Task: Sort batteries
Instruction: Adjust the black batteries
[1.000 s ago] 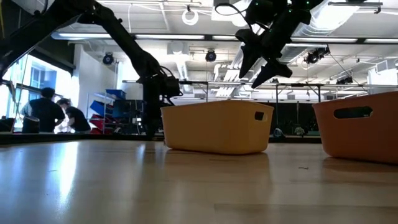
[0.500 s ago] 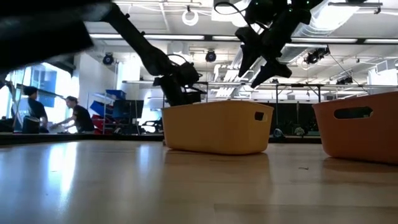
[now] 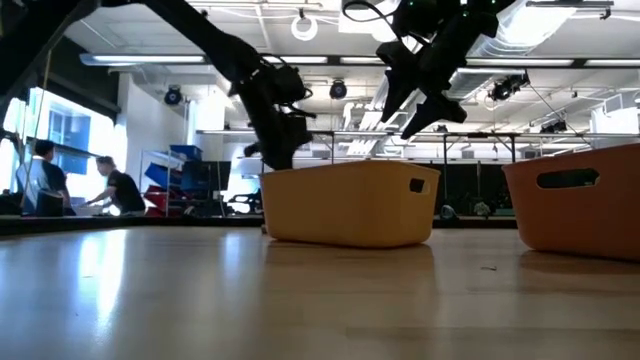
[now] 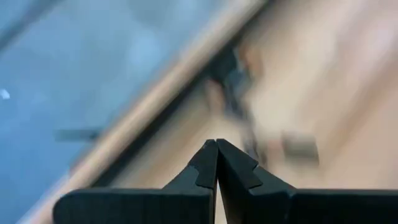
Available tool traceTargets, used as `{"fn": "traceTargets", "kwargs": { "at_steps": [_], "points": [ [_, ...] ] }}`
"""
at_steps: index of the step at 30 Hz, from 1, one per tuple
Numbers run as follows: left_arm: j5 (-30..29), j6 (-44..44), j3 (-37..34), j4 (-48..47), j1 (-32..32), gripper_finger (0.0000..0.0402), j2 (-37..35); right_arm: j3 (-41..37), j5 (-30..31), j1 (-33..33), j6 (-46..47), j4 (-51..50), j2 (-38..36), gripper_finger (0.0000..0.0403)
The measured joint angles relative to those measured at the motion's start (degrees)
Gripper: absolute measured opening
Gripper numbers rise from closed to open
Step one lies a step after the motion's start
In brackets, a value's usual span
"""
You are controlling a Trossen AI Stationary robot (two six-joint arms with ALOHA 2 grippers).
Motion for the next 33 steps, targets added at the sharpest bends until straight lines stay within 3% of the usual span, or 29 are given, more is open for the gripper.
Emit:
{"fn": "traceTargets", "kwargs": {
  "at_steps": [4, 8, 16, 20, 23, 25, 28, 33],
  "points": [
    [2.7, 3.4, -1.6, -16.0, -0.3, 0.0000, -1.2, 0.0, 0.0, -0.5, -0.9, 0.1, 0.0, 0.0228],
    [3.8, 5.6, -8.7, -18.7, -1.4, 0.0000, -1.0, 0.0, 0.0, -1.3, -1.4, 0.7, 0.0, 0.0228],
    [7.6, 3.4, -15.9, -9.9, -5.9, 0.0000, -1.2, 0.0, 0.0, -1.7, -1.0, 1.3, 0.0, 0.0228],
    [4.3, 0.9, -16.2, -1.2, -8.5, 0.0000, -1.0, 0.0, -0.2, -1.7, -0.9, 1.3, 0.0, 0.0228],
    [13.3, -3.7, -16.1, 3.0, -10.1, 0.0000, -1.2, 0.0, -1.2, -1.6, -0.8, 1.2, 0.0, 0.0228],
    [15.9, -5.5, -16.1, 7.2, -12.1, 0.0000, -1.0, 0.0, -1.3, -1.6, -0.9, 1.1, 0.0, 0.0228],
    [13.3, -5.8, -15.4, 10.2, -14.6, 0.0000, -1.1, 0.0, -1.3, -1.6, -0.9, 1.2, 0.0, 0.0228],
    [4.3, -3.0, -11.1, 3.9, -13.0, 0.0000, -4.5, 0.0, -2.2, -1.6, 0.1, 1.1, 0.0, 0.0228]
  ]
}}
